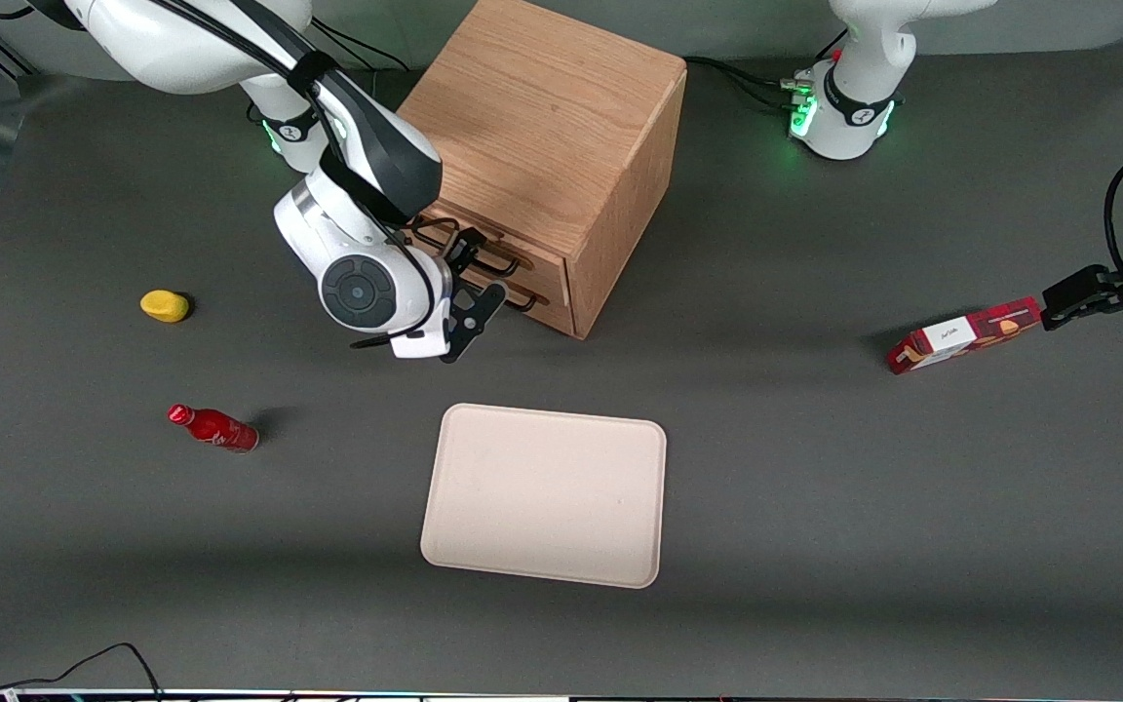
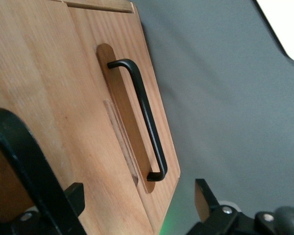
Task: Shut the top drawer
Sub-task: 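Hold the right gripper against the closed drawer front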
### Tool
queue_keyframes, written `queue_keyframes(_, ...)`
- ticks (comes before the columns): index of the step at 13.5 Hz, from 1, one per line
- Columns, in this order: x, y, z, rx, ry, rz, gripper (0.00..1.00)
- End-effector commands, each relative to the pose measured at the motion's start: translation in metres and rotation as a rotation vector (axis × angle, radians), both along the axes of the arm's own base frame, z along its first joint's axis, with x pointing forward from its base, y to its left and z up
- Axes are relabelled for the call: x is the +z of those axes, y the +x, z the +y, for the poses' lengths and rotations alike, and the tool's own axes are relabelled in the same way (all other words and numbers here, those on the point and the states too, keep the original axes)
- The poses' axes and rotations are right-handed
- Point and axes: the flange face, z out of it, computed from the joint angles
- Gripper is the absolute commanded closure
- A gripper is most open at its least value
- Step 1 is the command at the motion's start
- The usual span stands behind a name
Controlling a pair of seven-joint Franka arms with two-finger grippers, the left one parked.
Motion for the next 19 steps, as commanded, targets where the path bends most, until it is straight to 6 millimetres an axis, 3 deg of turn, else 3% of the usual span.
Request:
queue_keyframes(1, -0.004, -0.008, 0.003, -0.027, -0.011, 0.003, 0.00)
queue_keyframes(11, -0.005, -0.016, 0.005, -0.010, -0.022, 0.023, 0.00)
queue_keyframes(15, 0.019, -0.003, 0.001, -0.014, -0.021, 0.030, 0.00)
queue_keyframes(19, 0.027, -0.002, 0.000, -0.016, -0.028, 0.038, 0.00)
